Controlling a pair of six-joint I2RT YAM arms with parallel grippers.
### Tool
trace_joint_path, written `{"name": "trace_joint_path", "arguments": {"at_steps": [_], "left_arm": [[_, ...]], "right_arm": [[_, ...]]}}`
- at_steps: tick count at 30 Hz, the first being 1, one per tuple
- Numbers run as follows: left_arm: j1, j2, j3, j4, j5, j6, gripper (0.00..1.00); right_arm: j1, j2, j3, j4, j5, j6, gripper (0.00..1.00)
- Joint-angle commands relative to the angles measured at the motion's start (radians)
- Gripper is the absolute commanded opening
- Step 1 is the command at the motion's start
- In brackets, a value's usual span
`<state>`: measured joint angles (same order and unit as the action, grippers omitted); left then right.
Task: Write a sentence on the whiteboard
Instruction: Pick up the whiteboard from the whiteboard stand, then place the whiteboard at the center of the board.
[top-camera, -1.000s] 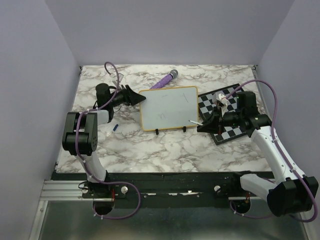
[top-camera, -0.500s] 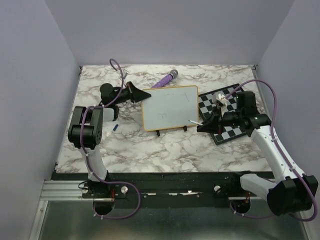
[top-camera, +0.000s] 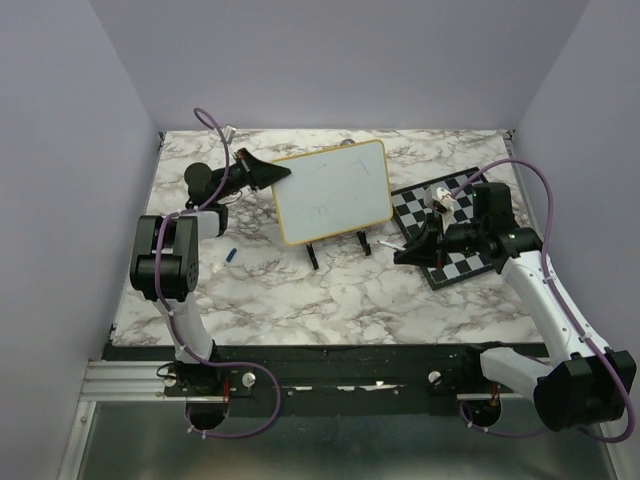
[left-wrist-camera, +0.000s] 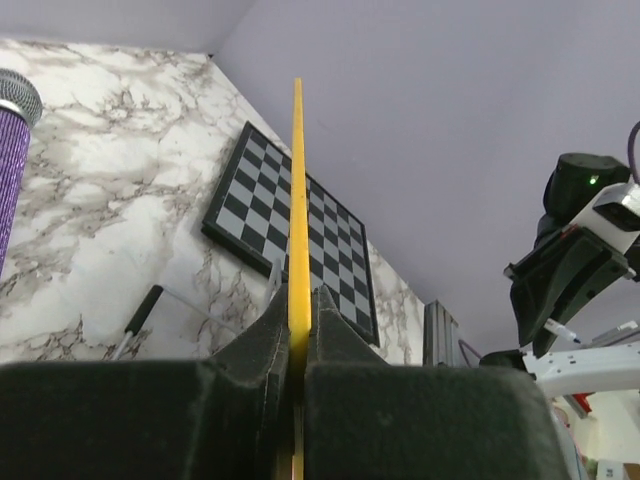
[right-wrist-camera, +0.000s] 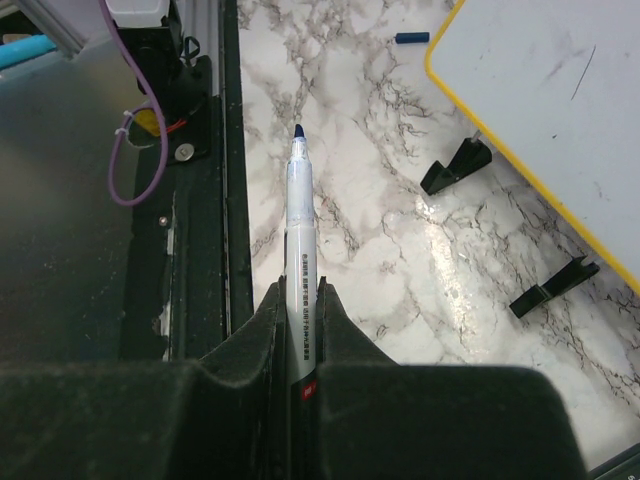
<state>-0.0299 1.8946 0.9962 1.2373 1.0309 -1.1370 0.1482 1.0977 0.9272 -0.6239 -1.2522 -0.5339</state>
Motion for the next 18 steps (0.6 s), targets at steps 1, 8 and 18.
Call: {"name": "trace_joint_path", "arguments": {"at_steps": [1, 8, 18], "left_arm": [[-0.001, -0.095, 0.045, 0.297, -0.091, -0.087, 0.00], [-0.001, -0.208, 0.000, 0.261, -0.146, -0.063, 0.00], [-0.054, -0.538, -0.250, 0.064, -0.281, 0.106, 0.00]], "right_arm": [[-0.007, -0.005, 0.004, -0.014, 0.014, -0.021, 0.01], [-0.007, -0.010, 0.007, -0.029, 0.020, -0.031, 0.01], [-0.006, -0.050, 0.100, -0.218, 0.068, -0.136, 0.01]]}}
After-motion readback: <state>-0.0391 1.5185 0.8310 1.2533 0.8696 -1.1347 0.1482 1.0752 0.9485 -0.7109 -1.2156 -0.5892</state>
